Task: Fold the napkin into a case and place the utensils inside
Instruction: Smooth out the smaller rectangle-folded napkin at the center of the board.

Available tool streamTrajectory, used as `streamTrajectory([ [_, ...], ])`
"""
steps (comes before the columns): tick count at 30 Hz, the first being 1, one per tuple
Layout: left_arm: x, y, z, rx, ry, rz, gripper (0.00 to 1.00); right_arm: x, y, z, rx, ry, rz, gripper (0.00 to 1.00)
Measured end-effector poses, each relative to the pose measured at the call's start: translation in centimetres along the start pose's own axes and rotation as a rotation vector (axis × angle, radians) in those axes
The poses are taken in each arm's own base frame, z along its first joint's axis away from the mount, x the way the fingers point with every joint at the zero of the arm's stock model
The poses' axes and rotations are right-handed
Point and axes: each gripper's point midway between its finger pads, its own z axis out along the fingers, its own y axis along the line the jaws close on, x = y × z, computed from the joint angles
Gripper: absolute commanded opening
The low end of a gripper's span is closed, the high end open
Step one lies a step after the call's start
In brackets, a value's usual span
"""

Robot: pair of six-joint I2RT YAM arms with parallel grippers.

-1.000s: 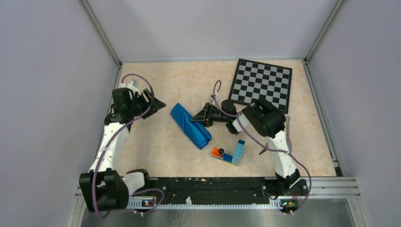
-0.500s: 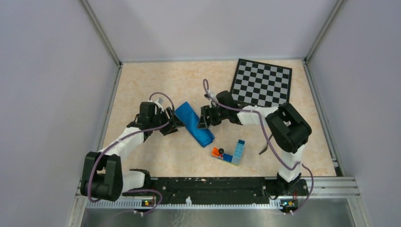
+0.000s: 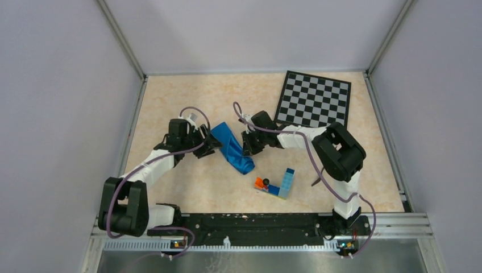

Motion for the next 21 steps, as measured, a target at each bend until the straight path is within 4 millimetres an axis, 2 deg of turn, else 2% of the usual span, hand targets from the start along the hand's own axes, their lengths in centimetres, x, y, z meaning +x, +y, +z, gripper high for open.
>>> streamTrajectory([
  [2,-0.7,-0.5,0.5,0.012,0.002,0.002,0.60,-0.6,0.2,0.6,-0.023,0.001,0.002,0.04],
  [3,-1.4,-1.0,1.0,0.024,0.004,0.004,0.58,-0.8,0.3,0.8,-0.033,0.001,0.004,0.09],
  [7,-4.3,-2.2,3.2,0.051,-0.008,0.009,0.49,-1.5,0.3,0.9,-0.022,0.009,0.021,0.42],
  [9,-6.0,-2.6,4.5,0.059,-0.021,0.010,0.45,-2.0,0.2,0.6,0.001,0.012,0.022,0.50],
  [12,-7.6,-2.2,6.3,0.059,-0.029,0.000,0.41,-2.4,0.0,0.3,0.023,0.005,0.018,0.52],
  [14,-8.2,-1.2,7.7,0.046,-0.024,-0.014,0.40,-2.0,-0.1,-0.1,0.035,0.010,0.022,0.52],
  [19,-8.2,1.9,10.5,-0.016,0.009,-0.061,0.40,0.8,-0.4,-1.8,0.059,0.037,0.043,0.52],
  [21,-8.5,2.1,11.1,-0.012,0.017,-0.066,0.40,1.4,-0.7,-2.3,0.074,0.039,0.047,0.51],
])
